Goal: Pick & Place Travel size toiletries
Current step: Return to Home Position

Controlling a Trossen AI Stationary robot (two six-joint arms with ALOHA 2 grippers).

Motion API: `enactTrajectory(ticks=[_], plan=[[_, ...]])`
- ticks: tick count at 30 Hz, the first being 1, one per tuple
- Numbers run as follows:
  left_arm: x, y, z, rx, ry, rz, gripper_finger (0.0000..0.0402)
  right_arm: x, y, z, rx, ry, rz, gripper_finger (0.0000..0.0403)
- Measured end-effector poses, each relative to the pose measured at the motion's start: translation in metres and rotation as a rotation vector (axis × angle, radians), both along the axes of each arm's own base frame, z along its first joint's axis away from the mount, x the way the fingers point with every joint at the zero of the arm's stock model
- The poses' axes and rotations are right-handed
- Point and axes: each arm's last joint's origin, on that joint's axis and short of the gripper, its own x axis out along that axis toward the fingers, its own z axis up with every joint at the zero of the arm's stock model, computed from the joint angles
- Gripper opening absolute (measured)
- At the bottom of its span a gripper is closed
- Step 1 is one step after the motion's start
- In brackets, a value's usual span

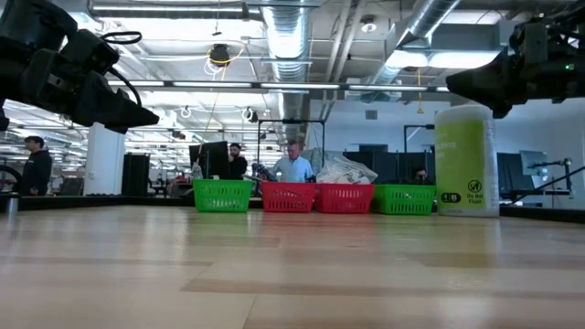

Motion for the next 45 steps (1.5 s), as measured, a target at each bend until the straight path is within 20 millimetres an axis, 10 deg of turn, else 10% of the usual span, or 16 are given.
enactTrajectory(ticks=[45], plan=[[0.0007, 0.0, 0.0034, 0.003, -0.036, -0.001, 0.009, 0.0, 0.0, 0.0001, 0.0, 0.0, 0.0, 0.0087]])
